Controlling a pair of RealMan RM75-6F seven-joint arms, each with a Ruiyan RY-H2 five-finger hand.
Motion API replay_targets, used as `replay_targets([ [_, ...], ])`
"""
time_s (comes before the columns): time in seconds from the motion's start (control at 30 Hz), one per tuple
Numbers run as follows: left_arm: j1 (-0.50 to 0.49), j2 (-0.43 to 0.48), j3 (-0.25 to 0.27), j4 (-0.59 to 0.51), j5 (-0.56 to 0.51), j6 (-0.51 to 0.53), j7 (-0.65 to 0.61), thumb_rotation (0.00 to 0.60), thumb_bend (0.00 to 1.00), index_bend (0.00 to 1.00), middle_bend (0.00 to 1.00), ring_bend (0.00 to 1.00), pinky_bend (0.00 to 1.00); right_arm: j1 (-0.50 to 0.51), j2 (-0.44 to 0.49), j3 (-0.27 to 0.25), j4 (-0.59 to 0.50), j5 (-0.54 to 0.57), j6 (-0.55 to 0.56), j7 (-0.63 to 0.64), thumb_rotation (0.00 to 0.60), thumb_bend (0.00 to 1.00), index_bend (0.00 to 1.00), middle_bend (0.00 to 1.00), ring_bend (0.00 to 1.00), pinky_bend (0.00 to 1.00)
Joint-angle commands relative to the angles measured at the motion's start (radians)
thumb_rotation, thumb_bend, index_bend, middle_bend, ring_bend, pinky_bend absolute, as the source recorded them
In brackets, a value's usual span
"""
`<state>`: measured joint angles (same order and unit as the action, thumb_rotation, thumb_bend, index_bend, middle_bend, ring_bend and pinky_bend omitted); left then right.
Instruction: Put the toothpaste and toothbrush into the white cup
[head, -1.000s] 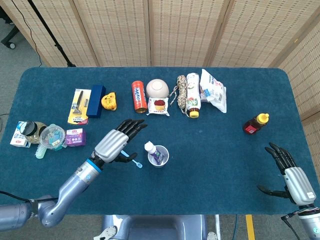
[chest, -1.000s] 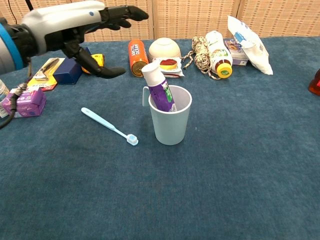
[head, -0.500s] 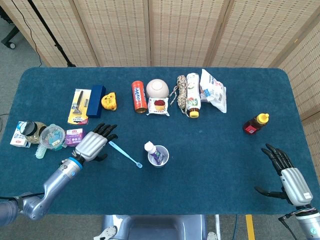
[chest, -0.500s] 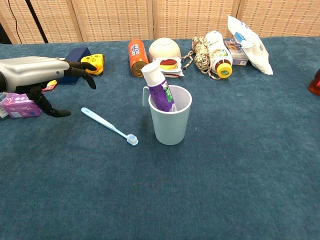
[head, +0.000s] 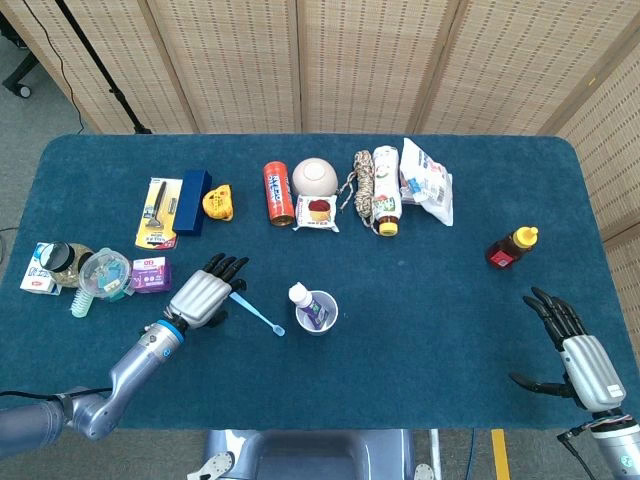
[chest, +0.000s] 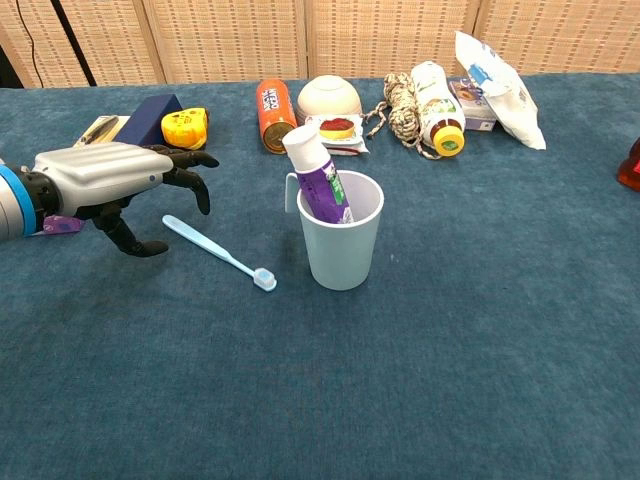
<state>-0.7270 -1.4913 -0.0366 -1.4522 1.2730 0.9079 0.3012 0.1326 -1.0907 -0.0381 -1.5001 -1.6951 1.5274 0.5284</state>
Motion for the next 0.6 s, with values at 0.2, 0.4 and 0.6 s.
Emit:
replay_targets([
  [0.2, -0.011, -0.053, -0.02, 0.017, -0.035, -0.005, 0.042, 0.6, 0.33, 0.35, 0.0, 0.0, 0.0, 0.0, -0.001, -0.001, 0.002, -0.003, 0.003, 0.003, 0.6, 0.0, 0.0, 0.0, 0.0, 0.0],
  [0.4, -0.017, -0.091, -0.02, 0.03, -0.055, -0.013, 0.079, 0.6, 0.34, 0.37, 0.0, 0.0, 0.0, 0.0, 0.0, 0.0, 0.003, 0.0, 0.003, 0.007, 0.6, 0.0, 0.0, 0.0, 0.0, 0.0],
  [0.6, -0.022, -0.123, -0.025, 0.045, -0.079, -0.015, 0.115, 0.6, 0.34, 0.42, 0.0, 0.0, 0.0, 0.0, 0.001, 0.0, 0.004, 0.0, 0.004, 0.011, 0.6, 0.0, 0.0, 0.0, 0.0, 0.0],
])
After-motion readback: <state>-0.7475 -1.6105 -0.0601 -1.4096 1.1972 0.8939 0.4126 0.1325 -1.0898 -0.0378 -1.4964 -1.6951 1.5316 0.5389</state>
